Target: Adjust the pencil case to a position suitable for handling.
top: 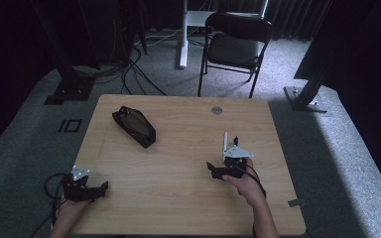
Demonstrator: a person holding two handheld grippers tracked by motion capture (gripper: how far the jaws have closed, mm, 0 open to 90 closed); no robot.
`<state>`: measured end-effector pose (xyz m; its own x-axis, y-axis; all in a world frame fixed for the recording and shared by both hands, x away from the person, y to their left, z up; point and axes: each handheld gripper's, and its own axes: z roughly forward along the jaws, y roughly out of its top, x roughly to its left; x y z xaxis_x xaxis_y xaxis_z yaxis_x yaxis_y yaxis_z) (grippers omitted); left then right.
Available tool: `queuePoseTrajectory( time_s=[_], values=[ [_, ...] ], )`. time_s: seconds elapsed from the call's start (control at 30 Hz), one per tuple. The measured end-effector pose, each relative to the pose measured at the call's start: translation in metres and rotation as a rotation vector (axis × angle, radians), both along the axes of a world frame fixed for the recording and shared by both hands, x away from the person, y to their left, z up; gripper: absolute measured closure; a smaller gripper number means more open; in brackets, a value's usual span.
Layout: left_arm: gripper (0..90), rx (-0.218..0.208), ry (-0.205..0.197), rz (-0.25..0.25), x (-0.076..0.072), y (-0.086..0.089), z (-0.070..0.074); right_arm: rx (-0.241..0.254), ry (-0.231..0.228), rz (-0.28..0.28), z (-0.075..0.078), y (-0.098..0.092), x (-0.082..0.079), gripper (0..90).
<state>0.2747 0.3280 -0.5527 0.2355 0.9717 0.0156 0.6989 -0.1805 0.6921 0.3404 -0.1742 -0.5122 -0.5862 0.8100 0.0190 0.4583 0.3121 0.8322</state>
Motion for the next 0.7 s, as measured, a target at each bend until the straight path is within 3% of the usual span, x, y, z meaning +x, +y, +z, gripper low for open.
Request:
queuePoseTrajectory(
  time_s=[0.7],
  values=[
    [0.3, -0.001, 0.000, 0.000, 0.000, 0.000, 0.000, -0.008, -0.024, 0.103, -0.001, 0.058, 0.013, 13.0]
  ],
)
